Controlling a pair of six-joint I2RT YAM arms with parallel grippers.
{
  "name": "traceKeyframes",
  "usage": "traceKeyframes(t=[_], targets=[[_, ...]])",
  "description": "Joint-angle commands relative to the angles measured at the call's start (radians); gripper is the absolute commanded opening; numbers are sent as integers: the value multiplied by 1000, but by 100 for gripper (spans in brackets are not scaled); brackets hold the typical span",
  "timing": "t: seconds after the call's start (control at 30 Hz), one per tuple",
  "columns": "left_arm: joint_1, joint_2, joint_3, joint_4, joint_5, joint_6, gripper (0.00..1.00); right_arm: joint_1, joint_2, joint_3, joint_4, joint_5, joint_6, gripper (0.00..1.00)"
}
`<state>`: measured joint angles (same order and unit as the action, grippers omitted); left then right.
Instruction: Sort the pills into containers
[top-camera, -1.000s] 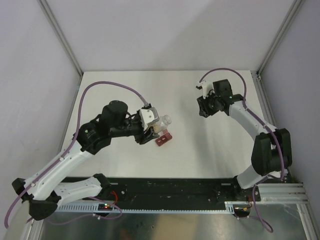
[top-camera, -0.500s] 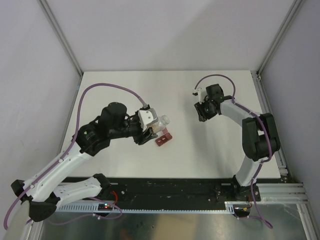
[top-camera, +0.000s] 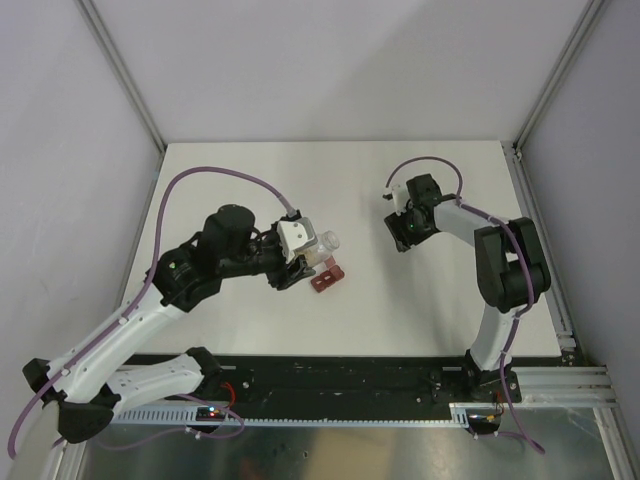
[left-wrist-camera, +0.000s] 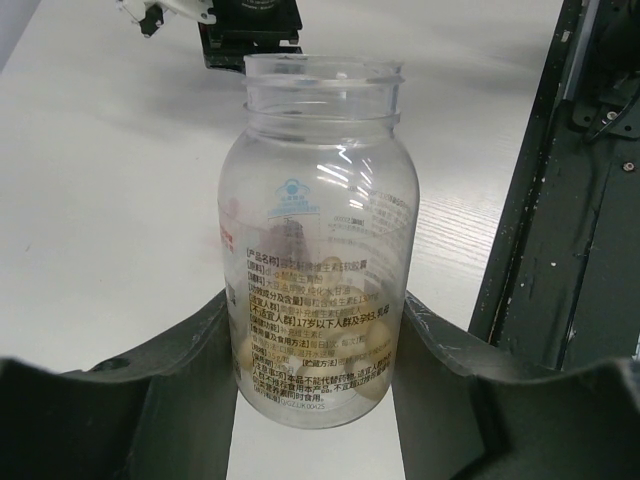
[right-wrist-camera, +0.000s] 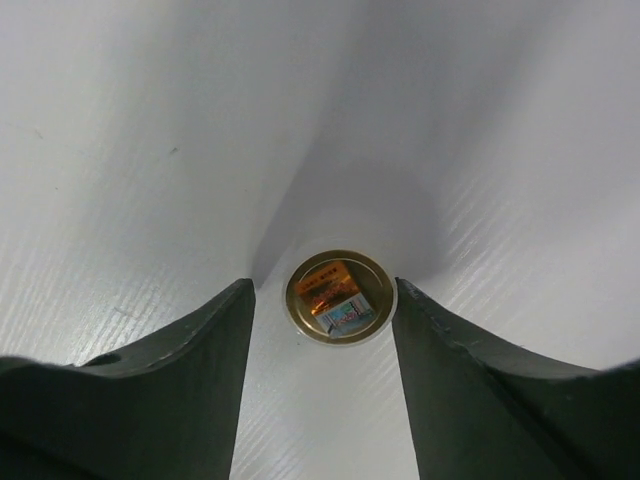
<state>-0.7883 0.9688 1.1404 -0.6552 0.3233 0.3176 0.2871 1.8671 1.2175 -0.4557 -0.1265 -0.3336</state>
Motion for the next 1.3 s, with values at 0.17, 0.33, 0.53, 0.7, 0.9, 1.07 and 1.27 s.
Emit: traceKeyframes(t=[0.17,0.33,0.53,0.7,0.9,1.07,1.27], targets=[[5,-7,-9,25,-11,28,0,7,17,40,-37,3,0,71],[6,-10,-13,24,-17,30,0,14,-14,64,-68,-6,-3,76],[6,-18,-14,25,-41,27,0,65,-97,100,-102,-33,-29,80],[14,-31,-21,24,-59,22,0,131,-132,125,-129,-104,-81,81],[40,-58,-27,17,-61,16,0,217,-117,151,-118,-189,-145,82],[61,-72,-27,2,-53,19,0,251,-42,233,-147,-261,-164,83],[77,-78,-25,-15,-51,23,0,282,42,311,-162,-332,-179,86]])
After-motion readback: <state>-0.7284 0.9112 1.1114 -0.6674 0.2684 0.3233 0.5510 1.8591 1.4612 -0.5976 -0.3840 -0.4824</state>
